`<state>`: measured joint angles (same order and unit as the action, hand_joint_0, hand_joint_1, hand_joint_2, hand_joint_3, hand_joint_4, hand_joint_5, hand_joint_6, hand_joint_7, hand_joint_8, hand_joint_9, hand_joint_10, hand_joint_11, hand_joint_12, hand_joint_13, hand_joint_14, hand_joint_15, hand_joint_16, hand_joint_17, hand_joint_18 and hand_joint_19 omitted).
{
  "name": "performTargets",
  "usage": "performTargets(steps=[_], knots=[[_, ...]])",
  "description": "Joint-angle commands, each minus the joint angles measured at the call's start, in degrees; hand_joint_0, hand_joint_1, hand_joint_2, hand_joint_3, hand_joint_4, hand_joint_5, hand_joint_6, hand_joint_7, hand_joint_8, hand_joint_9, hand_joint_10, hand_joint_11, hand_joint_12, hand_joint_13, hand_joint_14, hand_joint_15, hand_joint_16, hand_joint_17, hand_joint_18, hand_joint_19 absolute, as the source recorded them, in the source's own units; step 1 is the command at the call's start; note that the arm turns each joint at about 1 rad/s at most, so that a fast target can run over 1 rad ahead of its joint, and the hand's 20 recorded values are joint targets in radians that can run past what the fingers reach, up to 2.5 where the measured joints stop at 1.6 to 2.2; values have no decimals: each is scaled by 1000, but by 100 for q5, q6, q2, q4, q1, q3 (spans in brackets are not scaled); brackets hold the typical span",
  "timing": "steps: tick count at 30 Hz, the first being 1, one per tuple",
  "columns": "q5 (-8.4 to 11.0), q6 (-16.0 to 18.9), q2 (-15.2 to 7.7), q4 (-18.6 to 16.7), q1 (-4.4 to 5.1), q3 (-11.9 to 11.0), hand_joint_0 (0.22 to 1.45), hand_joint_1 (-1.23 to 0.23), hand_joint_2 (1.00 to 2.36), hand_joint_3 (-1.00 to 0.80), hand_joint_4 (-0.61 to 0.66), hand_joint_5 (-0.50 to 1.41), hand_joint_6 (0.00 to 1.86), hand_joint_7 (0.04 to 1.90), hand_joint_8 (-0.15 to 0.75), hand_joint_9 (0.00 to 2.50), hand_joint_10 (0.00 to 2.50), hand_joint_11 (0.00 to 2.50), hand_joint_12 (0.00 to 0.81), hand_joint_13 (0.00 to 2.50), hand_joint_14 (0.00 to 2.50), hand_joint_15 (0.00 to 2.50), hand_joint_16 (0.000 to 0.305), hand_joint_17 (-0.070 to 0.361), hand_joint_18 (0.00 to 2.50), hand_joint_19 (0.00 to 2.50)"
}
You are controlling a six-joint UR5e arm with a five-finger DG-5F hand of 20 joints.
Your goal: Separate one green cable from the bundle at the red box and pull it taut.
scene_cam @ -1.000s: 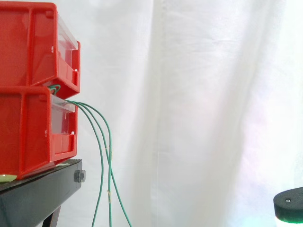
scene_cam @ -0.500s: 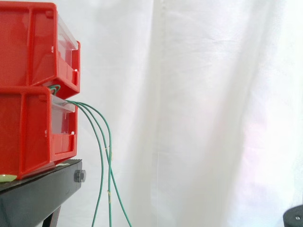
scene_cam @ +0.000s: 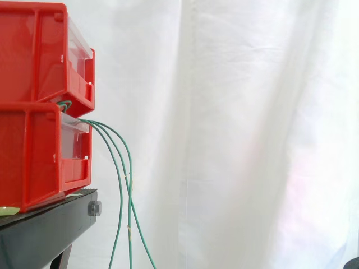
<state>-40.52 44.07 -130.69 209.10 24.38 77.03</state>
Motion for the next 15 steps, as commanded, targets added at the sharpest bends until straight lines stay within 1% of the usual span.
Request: performTargets(steps=[1, 5, 8, 10, 15], knots=[[0, -4, 0, -1, -3, -4, 560, -650, 1000, -500, 123, -201, 501, 676, 164, 782, 16, 575, 353, 893, 13, 539, 31, 70, 305, 675], [0, 13, 0, -10, 6, -4, 560, -650, 1000, -500, 123, -201, 502, 677, 161, 784, 15, 577, 352, 891, 13, 537, 31, 70, 305, 673], [9, 101, 0, -80, 6, -4, 560, -649, 1000, -500, 123, -201, 501, 675, 162, 784, 13, 580, 352, 898, 13, 537, 31, 70, 304, 675], [0, 163, 0, -71, 6, -65, 560, -648, 1000, -500, 123, -201, 501, 675, 163, 785, 13, 589, 354, 900, 15, 539, 31, 70, 305, 673], [-9, 163, 0, -63, 6, -180, 560, -647, 1000, -500, 125, -201, 502, 678, 160, 790, 15, 598, 354, 900, 13, 534, 31, 70, 306, 673]])
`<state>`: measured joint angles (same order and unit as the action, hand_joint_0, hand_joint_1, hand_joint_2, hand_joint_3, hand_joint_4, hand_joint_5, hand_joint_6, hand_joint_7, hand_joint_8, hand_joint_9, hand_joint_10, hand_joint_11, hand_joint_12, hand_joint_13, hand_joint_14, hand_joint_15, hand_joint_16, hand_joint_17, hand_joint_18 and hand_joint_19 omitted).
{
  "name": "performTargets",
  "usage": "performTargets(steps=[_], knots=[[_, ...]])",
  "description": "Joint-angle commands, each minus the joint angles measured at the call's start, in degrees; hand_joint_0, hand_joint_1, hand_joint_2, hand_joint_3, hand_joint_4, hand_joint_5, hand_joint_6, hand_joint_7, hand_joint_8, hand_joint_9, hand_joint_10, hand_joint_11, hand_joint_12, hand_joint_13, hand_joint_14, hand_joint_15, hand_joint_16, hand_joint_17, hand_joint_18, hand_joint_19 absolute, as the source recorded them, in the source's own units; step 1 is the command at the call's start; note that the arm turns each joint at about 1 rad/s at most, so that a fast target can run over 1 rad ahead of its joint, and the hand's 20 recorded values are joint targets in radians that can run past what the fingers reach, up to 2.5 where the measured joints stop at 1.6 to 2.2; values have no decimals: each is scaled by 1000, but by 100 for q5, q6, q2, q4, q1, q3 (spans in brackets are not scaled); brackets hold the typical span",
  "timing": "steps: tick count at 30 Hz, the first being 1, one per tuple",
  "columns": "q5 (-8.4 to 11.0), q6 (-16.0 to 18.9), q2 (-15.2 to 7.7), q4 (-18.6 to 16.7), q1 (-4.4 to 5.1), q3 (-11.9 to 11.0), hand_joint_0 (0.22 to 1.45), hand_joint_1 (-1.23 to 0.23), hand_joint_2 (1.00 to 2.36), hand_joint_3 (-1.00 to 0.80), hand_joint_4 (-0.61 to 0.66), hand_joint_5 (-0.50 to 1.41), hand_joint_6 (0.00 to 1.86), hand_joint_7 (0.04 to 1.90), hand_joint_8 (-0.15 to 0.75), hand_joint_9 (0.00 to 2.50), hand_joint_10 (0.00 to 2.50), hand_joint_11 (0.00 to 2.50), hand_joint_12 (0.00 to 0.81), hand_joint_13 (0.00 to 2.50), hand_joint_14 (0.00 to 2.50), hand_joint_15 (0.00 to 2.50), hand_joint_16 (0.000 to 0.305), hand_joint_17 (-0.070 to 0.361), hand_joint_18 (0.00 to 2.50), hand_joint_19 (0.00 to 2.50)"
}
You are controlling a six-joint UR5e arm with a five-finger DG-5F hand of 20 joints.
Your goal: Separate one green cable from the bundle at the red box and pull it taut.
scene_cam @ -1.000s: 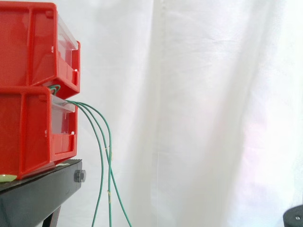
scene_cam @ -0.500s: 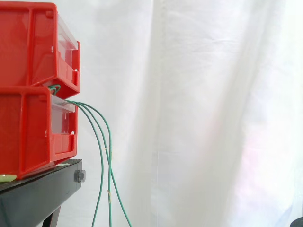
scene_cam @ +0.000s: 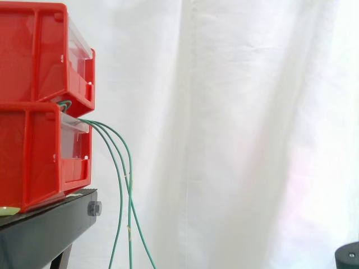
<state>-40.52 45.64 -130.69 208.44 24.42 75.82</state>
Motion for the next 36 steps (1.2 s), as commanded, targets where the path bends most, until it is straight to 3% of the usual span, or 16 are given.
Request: performTargets(steps=[1, 14, 36], knots=[[-17, 16, 0, 4, 1, -59, 559, -649, 1000, -500, 125, -200, 501, 678, 158, 793, 13, 594, 353, 900, 13, 538, 31, 70, 306, 681], [-17, 68, 9, 39, -8, -59, 560, -650, 1000, -500, 133, -196, 502, 682, 163, 881, 14, 759, 369, 947, 14, 542, 32, 73, 384, 692], [-17, 68, 0, 83, 1, -94, 562, -653, 1000, -500, 137, -193, 502, 687, 161, 896, 16, 780, 365, 965, 16, 551, 33, 74, 413, 690]])
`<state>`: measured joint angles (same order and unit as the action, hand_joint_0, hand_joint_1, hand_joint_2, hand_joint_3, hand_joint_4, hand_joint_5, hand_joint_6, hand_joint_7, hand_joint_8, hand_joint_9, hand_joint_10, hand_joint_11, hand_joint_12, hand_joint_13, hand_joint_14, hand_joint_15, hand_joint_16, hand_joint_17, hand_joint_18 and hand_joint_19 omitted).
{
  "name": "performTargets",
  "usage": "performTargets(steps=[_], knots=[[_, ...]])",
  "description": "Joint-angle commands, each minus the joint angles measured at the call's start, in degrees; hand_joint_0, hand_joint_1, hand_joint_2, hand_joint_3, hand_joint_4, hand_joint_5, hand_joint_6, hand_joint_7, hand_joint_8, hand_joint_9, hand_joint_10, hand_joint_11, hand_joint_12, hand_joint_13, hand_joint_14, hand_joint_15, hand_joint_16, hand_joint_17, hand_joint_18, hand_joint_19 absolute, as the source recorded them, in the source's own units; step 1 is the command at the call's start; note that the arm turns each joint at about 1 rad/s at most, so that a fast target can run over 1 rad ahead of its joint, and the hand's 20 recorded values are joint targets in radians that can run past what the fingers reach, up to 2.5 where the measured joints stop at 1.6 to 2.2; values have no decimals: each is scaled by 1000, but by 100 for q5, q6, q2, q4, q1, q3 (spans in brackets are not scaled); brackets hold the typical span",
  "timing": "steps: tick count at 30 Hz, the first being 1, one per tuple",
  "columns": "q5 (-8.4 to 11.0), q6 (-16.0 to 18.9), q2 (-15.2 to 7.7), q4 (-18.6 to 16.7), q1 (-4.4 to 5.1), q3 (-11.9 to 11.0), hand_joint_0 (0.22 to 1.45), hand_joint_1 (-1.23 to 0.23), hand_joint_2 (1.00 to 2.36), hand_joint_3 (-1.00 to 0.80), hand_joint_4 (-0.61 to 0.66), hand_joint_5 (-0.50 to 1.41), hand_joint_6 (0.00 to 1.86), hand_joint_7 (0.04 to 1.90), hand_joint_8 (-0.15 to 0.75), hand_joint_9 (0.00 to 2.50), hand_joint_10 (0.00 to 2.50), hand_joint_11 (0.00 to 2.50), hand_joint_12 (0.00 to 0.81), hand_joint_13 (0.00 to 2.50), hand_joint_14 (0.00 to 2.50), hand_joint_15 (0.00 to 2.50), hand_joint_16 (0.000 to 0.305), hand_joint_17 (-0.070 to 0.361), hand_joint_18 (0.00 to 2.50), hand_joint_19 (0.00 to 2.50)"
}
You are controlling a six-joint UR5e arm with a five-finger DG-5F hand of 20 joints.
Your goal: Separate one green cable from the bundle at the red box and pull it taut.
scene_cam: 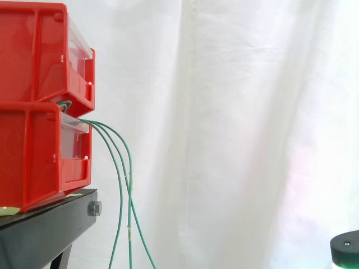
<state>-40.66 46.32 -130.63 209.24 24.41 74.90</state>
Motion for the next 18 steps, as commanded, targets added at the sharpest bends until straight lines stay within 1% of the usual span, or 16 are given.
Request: performTargets(steps=[1, 5, 7, 11, 15, 16, 17, 18], knots=[[-4, 0, -7, 3, 2, -11, 561, -654, 1000, -500, 135, -192, 502, 686, 167, 896, 16, 769, 367, 962, 15, 547, 33, 74, 414, 691], [-4, 0, 2, 30, 2, -28, 562, -653, 1000, -500, 136, -192, 502, 685, 162, 893, 14, 779, 364, 960, 14, 549, 33, 74, 413, 700], [-4, 0, 2, 47, 2, -28, 561, -653, 1000, -500, 135, -192, 502, 686, 164, 904, 17, 822, 365, 959, 14, 554, 33, 74, 415, 699], [-4, 0, 2, 73, 2, -28, 561, -656, 1000, -500, 137, -189, 502, 693, 168, 967, 16, 1001, 345, 938, 16, 584, 34, 76, 457, 713], [-4, 0, -7, 109, 2, -81, 562, -661, 1000, -500, 141, -185, 502, 696, 173, 1006, 13, 1116, 333, 917, 16, 600, 34, 77, 486, 712], [-4, 0, 2, 117, 2, -81, 563, -662, 1000, -500, 143, -185, 502, 697, 183, 1025, 11, 1203, 332, 918, 18, 618, 35, 78, 497, 720], [-4, 0, 2, 126, 2, -81, 562, -666, 1000, -500, 143, -182, 502, 707, 190, 1064, 4, 1379, 326, 923, 19, 657, 35, 79, 514, 728], [-4, 0, 2, 126, 2, -81, 562, -667, 1000, -500, 146, -180, 502, 714, 200, 1063, 290, 1341, 322, 921, 19, 699, 36, 81, 541, 745]])
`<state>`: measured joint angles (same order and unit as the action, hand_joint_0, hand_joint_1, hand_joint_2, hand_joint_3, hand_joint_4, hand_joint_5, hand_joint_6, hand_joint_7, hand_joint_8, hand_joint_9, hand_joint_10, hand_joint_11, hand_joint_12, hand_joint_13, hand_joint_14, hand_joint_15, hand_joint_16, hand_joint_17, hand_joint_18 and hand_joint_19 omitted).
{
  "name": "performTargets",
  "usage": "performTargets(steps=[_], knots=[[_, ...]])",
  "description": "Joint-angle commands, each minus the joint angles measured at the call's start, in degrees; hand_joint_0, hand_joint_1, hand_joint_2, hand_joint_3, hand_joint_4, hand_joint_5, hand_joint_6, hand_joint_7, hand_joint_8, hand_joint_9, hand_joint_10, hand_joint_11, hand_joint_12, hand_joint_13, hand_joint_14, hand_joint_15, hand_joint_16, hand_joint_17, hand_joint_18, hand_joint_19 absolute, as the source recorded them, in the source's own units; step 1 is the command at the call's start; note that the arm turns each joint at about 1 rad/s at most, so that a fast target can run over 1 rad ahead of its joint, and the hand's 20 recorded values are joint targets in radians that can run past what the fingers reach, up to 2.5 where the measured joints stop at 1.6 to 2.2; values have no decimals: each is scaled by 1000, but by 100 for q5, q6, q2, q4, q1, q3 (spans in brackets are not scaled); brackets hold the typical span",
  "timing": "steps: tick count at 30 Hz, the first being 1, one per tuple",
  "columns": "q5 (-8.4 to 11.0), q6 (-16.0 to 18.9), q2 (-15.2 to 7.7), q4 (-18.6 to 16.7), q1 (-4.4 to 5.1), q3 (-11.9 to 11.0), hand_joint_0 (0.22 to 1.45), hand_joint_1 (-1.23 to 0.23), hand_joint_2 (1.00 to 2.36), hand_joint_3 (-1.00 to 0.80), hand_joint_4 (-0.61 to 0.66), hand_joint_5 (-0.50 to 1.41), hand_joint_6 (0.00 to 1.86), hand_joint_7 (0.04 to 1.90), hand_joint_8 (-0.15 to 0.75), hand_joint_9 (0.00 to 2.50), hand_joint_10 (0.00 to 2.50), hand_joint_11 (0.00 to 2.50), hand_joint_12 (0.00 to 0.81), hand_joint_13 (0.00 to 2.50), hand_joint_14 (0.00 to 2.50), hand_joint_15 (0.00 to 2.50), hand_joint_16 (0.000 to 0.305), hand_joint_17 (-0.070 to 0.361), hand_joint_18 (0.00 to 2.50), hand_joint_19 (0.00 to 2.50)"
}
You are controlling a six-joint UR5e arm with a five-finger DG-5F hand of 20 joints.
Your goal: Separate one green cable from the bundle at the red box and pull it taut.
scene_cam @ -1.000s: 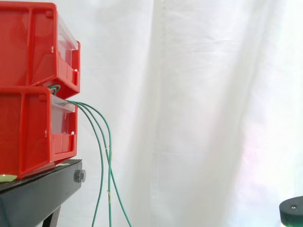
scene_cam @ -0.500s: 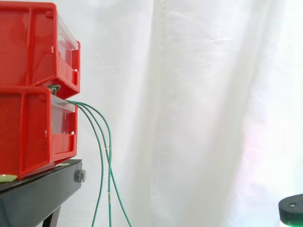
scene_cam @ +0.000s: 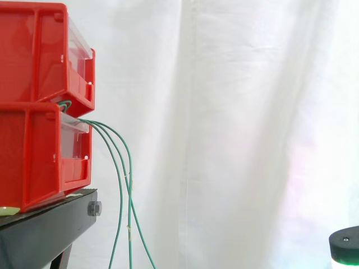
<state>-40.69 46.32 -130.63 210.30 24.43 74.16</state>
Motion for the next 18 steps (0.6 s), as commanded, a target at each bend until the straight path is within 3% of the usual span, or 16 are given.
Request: performTargets(steps=[1, 4, 5, 7, 12, 15, 16, 17, 18], knots=[[0, 0, 2, 28, 0, -7, 562, -666, 1000, -500, 146, -180, 502, 717, 212, 1059, 326, 1321, 320, 926, 20, 721, 36, 81, 543, 745], [0, 0, -7, 46, 0, -7, 560, -670, 1000, -500, 150, -178, 502, 723, 233, 990, 991, 1051, 300, 934, 22, 822, 37, 83, 570, 777], [9, 0, 2, 46, 0, -7, 559, -671, 1000, -500, 158, -177, 502, 726, 221, 946, 1414, 1076, 301, 932, 23, 857, 37, 84, 586, 784], [18, 0, 2, 54, 0, -7, 558, -672, 1000, -500, 166, -175, 502, 731, 233, 942, 1456, 1146, 303, 924, 24, 889, 39, 87, 609, 794], [18, 0, -7, 46, -18, -7, 552, -674, 1000, -500, 170, -172, 502, 736, 256, 990, 939, 1334, 298, 843, 25, 892, 40, 90, 622, 811], [18, 0, -7, 54, -35, -42, 549, -674, 1000, -500, 166, -169, 502, 736, 264, 1009, 842, 1350, 299, 837, 25, 889, 40, 91, 616, 820], [18, 0, 2, 63, -44, -42, 547, -673, 1000, -500, 159, -164, 502, 742, 265, 1058, 574, 1449, 300, 830, 25, 885, 41, 92, 616, 831], [9, 0, 2, 63, -44, -42, 547, -673, 1000, -500, 141, -156, 502, 746, 267, 1130, 49, 1574, 300, 810, 26, 870, 41, 92, 611, 832], [0, 0, 2, 72, -53, -51, 546, -672, 1000, -500, 140, -154, 502, 746, 263, 1095, 8, 1452, 294, 783, 26, 857, 41, 92, 608, 824]])
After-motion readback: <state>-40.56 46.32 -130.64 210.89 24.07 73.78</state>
